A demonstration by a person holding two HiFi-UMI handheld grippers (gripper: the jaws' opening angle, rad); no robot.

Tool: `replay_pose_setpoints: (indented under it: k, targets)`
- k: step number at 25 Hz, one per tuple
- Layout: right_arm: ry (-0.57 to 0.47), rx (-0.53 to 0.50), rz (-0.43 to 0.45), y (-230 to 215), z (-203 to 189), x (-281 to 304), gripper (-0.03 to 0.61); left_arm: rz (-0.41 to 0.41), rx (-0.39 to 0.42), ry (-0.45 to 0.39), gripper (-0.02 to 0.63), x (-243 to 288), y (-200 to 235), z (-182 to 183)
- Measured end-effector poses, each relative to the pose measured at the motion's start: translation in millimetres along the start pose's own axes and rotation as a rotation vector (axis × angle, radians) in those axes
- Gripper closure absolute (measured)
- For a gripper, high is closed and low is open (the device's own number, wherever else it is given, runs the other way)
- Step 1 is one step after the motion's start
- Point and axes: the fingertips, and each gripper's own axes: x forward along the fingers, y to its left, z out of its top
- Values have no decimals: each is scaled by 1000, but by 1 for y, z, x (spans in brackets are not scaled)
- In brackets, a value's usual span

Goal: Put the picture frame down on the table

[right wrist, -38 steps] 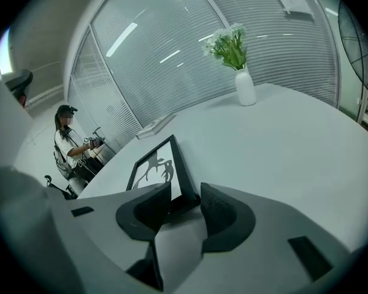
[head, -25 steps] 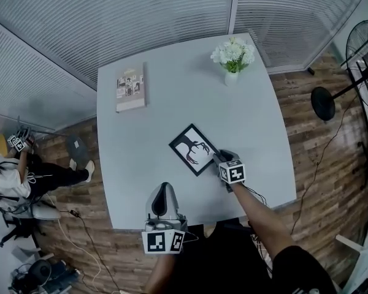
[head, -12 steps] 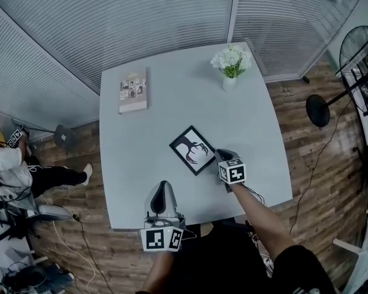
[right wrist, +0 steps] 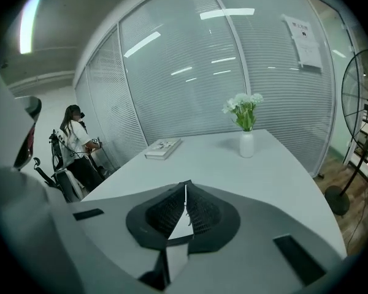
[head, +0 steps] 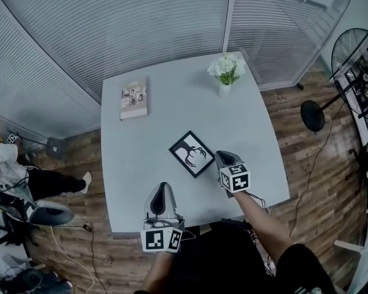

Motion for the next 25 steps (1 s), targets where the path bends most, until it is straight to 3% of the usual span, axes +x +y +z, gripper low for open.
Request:
replay_pose_setpoints:
  k: [7,13,19,25]
  targets:
    - [-178,-34,-26,26,45,-59,561,-6,11,-7,594,-14,-2,4]
    - [-284,-90,13,63,72,-113,560,-23,18,-7,594,-22,-5,6]
    - [-348,-83,79,98,70,-162,560,-35,15,3,594,-27,-9,0]
    - [-351,-104,82,111,59,-175,560,-47,16,10,594,-26,-10,-4]
